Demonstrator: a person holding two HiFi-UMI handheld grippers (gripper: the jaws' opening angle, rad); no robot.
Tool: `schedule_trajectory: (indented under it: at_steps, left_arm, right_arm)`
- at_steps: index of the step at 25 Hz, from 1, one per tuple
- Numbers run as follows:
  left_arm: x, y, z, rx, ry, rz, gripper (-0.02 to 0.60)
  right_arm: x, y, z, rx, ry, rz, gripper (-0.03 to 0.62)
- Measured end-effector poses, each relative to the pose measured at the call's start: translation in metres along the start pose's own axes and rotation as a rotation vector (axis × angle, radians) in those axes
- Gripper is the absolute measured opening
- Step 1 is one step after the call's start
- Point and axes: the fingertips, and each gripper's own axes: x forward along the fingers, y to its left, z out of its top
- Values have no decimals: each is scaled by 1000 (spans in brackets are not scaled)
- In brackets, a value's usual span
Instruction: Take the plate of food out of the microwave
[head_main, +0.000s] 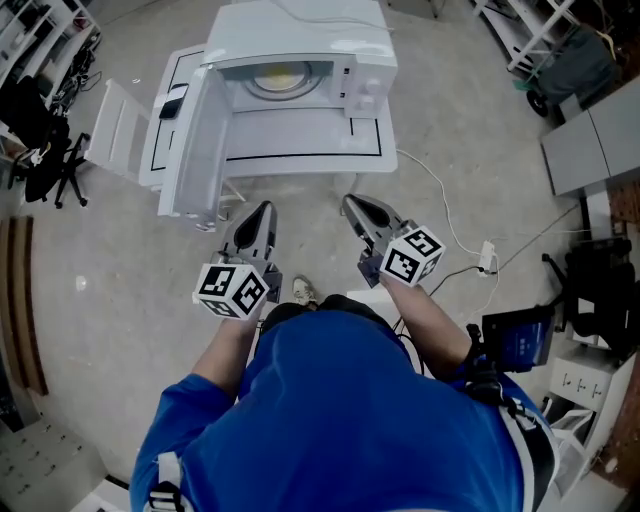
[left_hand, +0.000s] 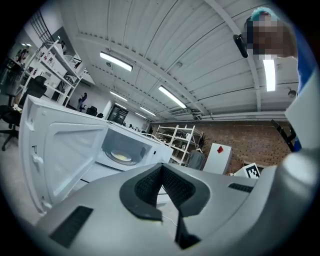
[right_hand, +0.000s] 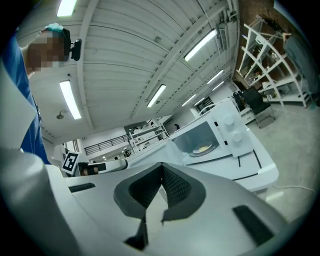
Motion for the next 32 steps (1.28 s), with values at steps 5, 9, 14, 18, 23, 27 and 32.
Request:
schedule_trajectory:
  at_steps: [5,9,14,18,23,27,32]
  left_arm:
    - [13,27,3,-9,17,-12,9]
    - [26,41,2,-15,28,-3,9]
    - [54,59,2,-6,44,18,9]
    - [83,78,4,11,52,52,9]
    - [112,96,3,28,77,84,9]
    - [127,112,1,31,84,115,9]
    - [135,130,-3,31,94,154,9]
  right_arm:
    - [38,-8,5,-13,9,-23,-9]
    - [60,-20,11,-25,22,-29,-9]
    - [89,-44,22,-80,46,-27,-9]
    - [117,-68,29,-190,99,-12,-9]
    - [154,-89,37,-397,173,18,-9]
    - [186,-106,38,-474,210,43,-9]
    - [223,-118,39,-621,257,52,19]
